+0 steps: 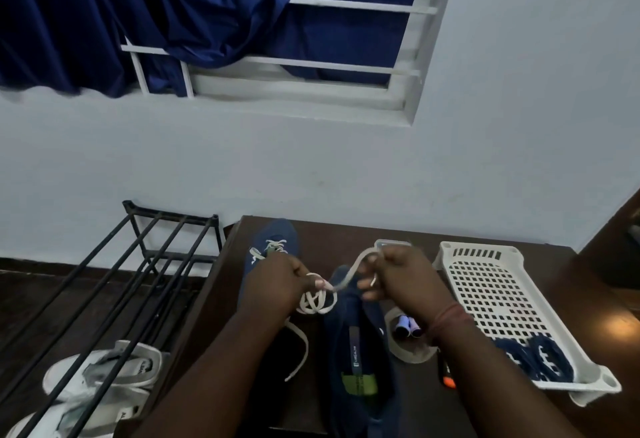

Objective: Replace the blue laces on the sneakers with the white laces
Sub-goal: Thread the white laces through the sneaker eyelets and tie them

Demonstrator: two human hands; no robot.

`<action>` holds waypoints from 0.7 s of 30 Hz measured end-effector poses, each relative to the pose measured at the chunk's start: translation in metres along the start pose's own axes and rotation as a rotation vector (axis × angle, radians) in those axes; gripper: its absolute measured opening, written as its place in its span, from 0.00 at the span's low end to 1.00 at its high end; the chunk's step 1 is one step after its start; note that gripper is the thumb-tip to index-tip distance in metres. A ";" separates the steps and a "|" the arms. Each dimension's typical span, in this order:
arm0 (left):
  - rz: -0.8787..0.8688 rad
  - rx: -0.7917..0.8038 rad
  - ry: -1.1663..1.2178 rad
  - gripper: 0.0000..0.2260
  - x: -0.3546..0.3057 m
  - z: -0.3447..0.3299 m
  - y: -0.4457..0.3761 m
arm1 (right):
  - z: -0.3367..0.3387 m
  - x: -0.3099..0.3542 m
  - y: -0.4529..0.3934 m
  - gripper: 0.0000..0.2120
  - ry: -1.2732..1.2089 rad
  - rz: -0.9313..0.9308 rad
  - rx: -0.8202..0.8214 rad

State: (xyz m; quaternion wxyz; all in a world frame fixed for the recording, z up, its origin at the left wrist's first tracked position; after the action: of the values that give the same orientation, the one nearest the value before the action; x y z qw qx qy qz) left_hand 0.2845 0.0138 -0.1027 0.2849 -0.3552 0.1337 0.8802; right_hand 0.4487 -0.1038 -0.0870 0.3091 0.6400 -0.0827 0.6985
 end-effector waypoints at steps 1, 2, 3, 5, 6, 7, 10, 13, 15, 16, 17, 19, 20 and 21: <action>0.014 0.007 -0.027 0.08 0.003 0.000 -0.003 | 0.005 0.005 0.001 0.11 -0.160 -0.006 -0.024; 0.035 0.025 -0.080 0.07 0.005 0.000 -0.006 | 0.010 0.011 0.004 0.10 -0.258 0.015 -0.048; 0.048 0.051 -0.166 0.06 0.005 -0.002 -0.008 | 0.013 0.015 0.007 0.10 -0.306 0.038 -0.067; 0.036 0.063 -0.368 0.08 0.000 -0.003 -0.007 | 0.017 0.017 0.013 0.11 -0.218 0.112 -0.095; 0.009 0.035 -0.403 0.09 -0.006 -0.003 -0.004 | 0.017 0.018 0.017 0.12 -0.077 0.167 -0.117; -0.041 0.015 -0.367 0.13 -0.012 -0.003 -0.002 | 0.014 0.019 0.021 0.13 0.061 0.218 -0.122; -0.253 0.220 0.169 0.24 -0.044 -0.014 0.012 | -0.003 0.021 0.031 0.13 0.089 0.269 0.065; -0.317 0.343 0.471 0.14 -0.067 -0.012 0.022 | -0.002 0.021 0.033 0.11 -0.057 0.199 0.137; -0.286 0.216 0.355 0.06 -0.063 0.001 0.020 | 0.009 0.018 0.028 0.06 -0.025 0.203 0.059; -0.282 0.115 0.259 0.07 -0.057 0.008 0.016 | 0.015 0.014 0.025 0.04 0.004 0.204 0.014; -0.287 0.023 0.180 0.09 -0.050 0.015 0.013 | 0.020 0.009 0.024 0.04 0.036 0.199 -0.025; -0.284 -0.083 0.074 0.11 -0.040 0.022 0.007 | 0.023 -0.001 0.023 0.05 0.083 0.164 -0.071; -0.263 -0.089 0.038 0.12 -0.036 0.021 0.007 | 0.021 -0.006 0.022 0.04 0.088 0.142 -0.076; -0.232 -0.074 0.023 0.11 -0.033 0.018 0.006 | 0.017 -0.011 0.022 0.04 0.074 0.122 -0.066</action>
State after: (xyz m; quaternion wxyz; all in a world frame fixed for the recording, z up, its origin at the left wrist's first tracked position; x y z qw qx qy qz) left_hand 0.2908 0.0032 -0.0667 0.3698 -0.3887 0.0623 0.8416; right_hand 0.4511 -0.1331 -0.0885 0.2895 0.5969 -0.1330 0.7364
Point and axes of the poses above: each hand's wrist, its own y-axis away from the middle knuckle, its own z-axis out of the back of the hand, x = y × z, the point moved 5 cm from there along -y, towards the middle knuckle, and after that the axes turned 7 degrees about -z, right-handed, at the moved point
